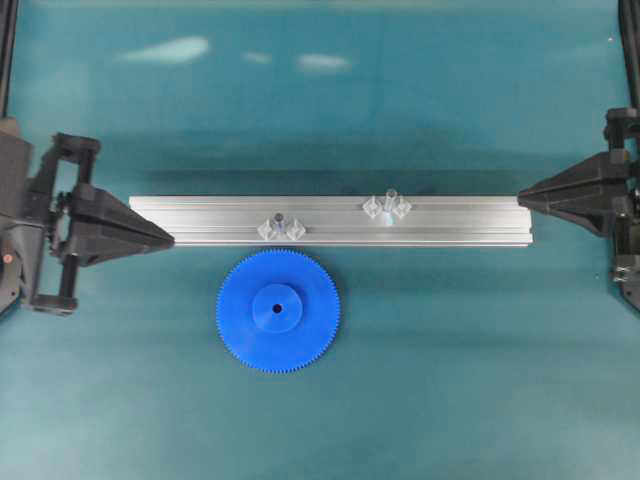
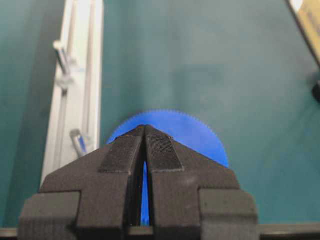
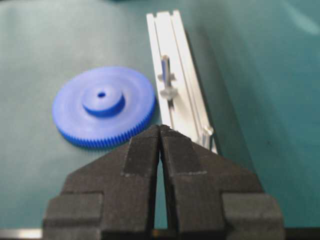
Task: Insert the large gear onto the shaft.
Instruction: 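Move the left gripper over the blue gear's central hub, then lower the open left gripper around the blue gear's hub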
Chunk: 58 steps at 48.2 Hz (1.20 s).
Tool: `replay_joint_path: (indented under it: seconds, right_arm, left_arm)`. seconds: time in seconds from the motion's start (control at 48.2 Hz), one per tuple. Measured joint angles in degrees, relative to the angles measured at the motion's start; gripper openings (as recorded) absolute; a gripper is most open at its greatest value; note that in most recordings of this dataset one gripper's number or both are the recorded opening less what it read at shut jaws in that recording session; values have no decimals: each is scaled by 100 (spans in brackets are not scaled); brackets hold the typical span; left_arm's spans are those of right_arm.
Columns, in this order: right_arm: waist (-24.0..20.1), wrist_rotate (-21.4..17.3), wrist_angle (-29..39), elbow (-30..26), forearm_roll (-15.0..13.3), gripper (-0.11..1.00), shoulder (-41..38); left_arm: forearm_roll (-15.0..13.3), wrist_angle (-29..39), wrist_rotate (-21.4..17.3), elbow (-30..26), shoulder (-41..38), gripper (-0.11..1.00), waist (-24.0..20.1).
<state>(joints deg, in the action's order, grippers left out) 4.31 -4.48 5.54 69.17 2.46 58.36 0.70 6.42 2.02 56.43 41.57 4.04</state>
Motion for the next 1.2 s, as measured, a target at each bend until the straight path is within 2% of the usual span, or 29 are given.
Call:
replay_joint_path:
  seconds: [0.415,0.934,1.204]
  right_arm:
    - [97,0,167,9,0,9,-97]
    - [211,0,290,9,-35,9,-246]
    - [211,0,290,9,-35,9,-246]
  left_arm:
    - [-9,431,510,-536,-896,0,18]
    - [0,475,545,-1055,-2074,0,237]
    - [0,967,932,-1450,-2610,0,237]
